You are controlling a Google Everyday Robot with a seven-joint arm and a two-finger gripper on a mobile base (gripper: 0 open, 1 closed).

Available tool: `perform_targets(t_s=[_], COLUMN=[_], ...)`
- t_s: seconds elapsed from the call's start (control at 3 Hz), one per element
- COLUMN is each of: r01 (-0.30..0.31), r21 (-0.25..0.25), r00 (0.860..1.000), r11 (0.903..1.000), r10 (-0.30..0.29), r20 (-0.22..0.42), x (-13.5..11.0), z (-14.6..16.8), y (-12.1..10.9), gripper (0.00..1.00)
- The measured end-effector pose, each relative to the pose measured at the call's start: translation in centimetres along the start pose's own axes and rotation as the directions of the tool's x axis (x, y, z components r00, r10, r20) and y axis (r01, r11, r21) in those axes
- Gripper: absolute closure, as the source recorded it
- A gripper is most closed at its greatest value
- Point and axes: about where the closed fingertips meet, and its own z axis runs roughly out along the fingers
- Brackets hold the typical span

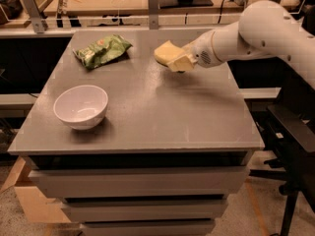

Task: Place sponge into white bowl

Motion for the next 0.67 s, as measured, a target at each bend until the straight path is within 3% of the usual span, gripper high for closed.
perform_targets(t_s=[0.33, 0.67], r01=[0.04, 0.044], r21=[0.009, 0.005], r00=[0.998, 0.998], r11=[0.9992, 0.999], r10=[-0.04, -0.044], r20=[0.041, 0.04], x=[-0.78, -0.86], z=[-3.48, -3.4], y=[1.27, 1.47], gripper=[1.0, 1.0])
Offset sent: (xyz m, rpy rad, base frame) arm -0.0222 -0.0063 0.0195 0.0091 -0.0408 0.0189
